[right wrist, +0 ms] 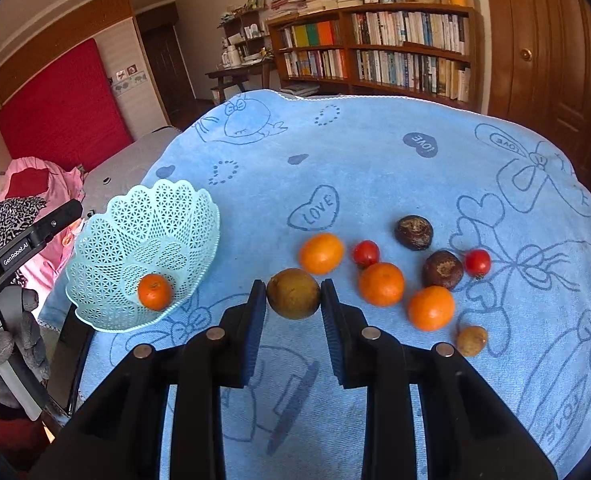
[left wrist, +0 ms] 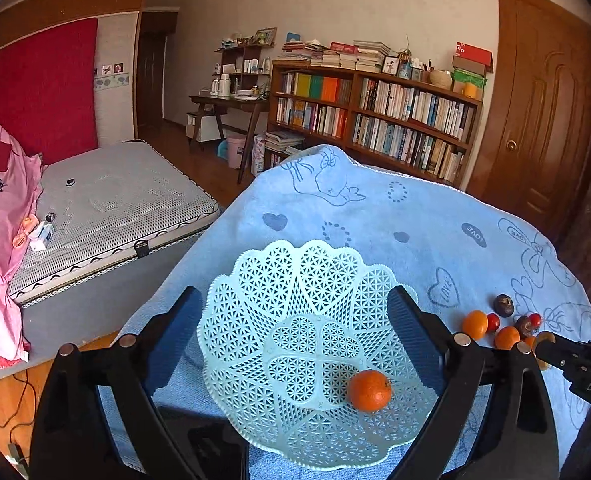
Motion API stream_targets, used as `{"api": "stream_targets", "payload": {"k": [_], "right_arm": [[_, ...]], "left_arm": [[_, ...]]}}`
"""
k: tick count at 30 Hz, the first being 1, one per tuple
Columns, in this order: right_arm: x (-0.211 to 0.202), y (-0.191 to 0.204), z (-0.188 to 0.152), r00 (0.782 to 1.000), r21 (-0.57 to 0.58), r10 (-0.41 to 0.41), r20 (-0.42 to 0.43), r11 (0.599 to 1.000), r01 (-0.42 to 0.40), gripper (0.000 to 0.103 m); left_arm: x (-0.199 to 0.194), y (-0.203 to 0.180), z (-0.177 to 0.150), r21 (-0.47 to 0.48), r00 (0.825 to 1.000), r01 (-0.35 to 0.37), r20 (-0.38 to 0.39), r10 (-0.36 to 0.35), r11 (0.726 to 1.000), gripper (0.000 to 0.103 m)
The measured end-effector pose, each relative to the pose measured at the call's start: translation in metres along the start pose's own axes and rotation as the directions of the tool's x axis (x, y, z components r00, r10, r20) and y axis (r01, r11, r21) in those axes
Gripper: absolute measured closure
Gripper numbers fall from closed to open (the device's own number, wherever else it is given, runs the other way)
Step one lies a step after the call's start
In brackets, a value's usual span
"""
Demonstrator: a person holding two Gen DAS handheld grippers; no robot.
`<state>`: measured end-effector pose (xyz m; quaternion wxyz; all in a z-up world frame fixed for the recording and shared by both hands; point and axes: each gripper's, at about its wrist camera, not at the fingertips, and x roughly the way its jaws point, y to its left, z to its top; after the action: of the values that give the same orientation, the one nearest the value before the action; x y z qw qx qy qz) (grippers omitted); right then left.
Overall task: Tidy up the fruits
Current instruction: 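Release the orange into the basket with the left tool while the right tool drops its fruit in, then move the right tool to another brown-yellow fruit and close on it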
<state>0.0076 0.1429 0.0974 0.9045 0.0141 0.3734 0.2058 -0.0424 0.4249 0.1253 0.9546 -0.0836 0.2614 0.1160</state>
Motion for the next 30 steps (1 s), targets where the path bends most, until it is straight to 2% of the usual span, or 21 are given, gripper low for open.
{"api": "stream_targets", "payload": {"k": [5,10,18,21,26,30], "right_arm": [[0.012,0.045,0.014,0.997,-0.067,0.072,-0.013,0.995,-0.073,0.074],[0.03,0.085,0.019,0.989,-0.11,0.142,-0.044,0.983,-0.146,0.074],[0.054,0.117,0.013,0.971,-0.117,0.212,-0.109,0.968,-0.224,0.073],[0.052,0.115,0.012,0.971,-0.105,0.216,-0.1,0.968,-0.226,0.059],[0.047,0.088,0.012,0.976,-0.022,0.206,-0.064,0.978,-0.208,0.057],[0.038,0.06,0.012,0.984,0.062,0.178,-0.019,0.982,-0.176,0.05]], "left_arm": [[-0.012,0.016,0.001,-0.022,0.999,-0.018,0.035,0.018,1.0,0.005],[-0.016,0.025,0.0,-0.049,0.999,-0.007,0.034,0.009,0.999,0.005],[-0.018,0.031,0.001,-0.072,0.999,-0.006,0.038,0.009,0.997,0.003],[-0.015,0.032,0.001,-0.083,1.0,-0.008,0.028,0.01,0.997,0.003],[-0.013,0.031,0.0,-0.085,1.0,-0.004,0.023,0.006,0.996,0.003],[-0.013,0.026,-0.002,-0.076,1.0,0.01,0.024,-0.008,0.997,0.003]]}}
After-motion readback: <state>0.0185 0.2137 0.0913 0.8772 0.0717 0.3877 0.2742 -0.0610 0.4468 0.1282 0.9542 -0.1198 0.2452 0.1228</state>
